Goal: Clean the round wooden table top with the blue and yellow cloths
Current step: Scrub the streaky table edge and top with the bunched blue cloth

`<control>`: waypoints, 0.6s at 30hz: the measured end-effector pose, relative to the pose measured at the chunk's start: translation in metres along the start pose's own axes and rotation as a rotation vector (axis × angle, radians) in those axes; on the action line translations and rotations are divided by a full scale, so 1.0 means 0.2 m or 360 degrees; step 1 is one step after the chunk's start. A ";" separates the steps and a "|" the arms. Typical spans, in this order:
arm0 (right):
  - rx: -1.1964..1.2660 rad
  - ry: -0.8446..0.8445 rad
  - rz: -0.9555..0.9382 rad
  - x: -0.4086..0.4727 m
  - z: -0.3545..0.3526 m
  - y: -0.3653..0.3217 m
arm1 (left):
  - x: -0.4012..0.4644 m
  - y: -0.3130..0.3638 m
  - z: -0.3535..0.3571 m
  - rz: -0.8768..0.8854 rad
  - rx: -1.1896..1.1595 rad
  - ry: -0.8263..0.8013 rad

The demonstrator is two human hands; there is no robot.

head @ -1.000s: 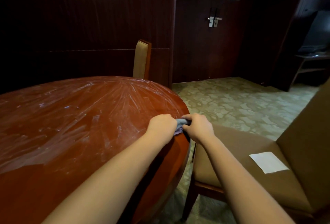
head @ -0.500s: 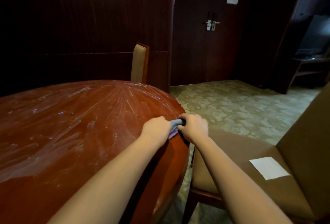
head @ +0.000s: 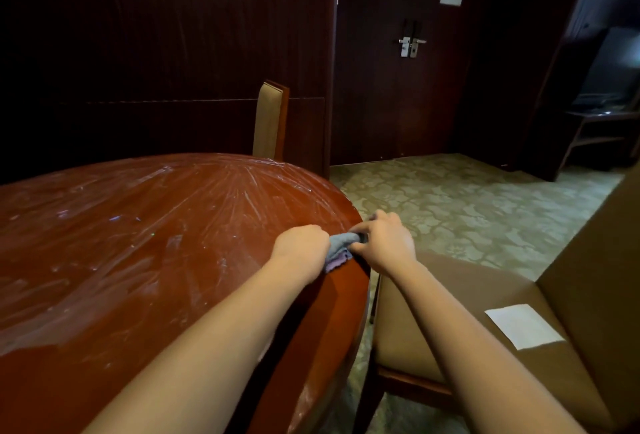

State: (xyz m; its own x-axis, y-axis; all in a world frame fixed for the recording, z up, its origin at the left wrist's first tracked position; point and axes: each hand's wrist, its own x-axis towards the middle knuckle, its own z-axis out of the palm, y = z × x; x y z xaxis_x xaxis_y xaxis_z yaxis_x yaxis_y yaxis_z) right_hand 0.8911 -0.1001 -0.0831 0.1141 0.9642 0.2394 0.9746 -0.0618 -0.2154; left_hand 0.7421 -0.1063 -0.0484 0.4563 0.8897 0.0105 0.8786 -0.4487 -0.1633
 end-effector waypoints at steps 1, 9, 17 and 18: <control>-0.0031 -0.0002 -0.0025 0.04 0.01 -0.02 | 0.00 0.01 0.00 -0.0004 -0.0002 0.0023; -0.0126 -0.0095 -0.0059 0.01 0.02 -0.01 | 0.04 -0.02 0.03 0.0005 -0.0012 0.0058; -0.0132 -0.0070 -0.0031 0.02 0.03 -0.01 | 0.03 -0.04 0.06 0.0025 -0.0001 0.0051; -0.0135 -0.0055 -0.0016 0.04 0.05 -0.03 | 0.03 -0.03 0.06 0.0014 0.0003 0.0054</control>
State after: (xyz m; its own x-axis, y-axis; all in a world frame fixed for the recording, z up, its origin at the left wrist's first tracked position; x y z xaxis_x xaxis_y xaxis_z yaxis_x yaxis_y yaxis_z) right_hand 0.8837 -0.0891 -0.0889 0.0989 0.9731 0.2081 0.9886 -0.0723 -0.1321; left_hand 0.7372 -0.0968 -0.0596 0.4685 0.8824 0.0427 0.8744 -0.4562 -0.1653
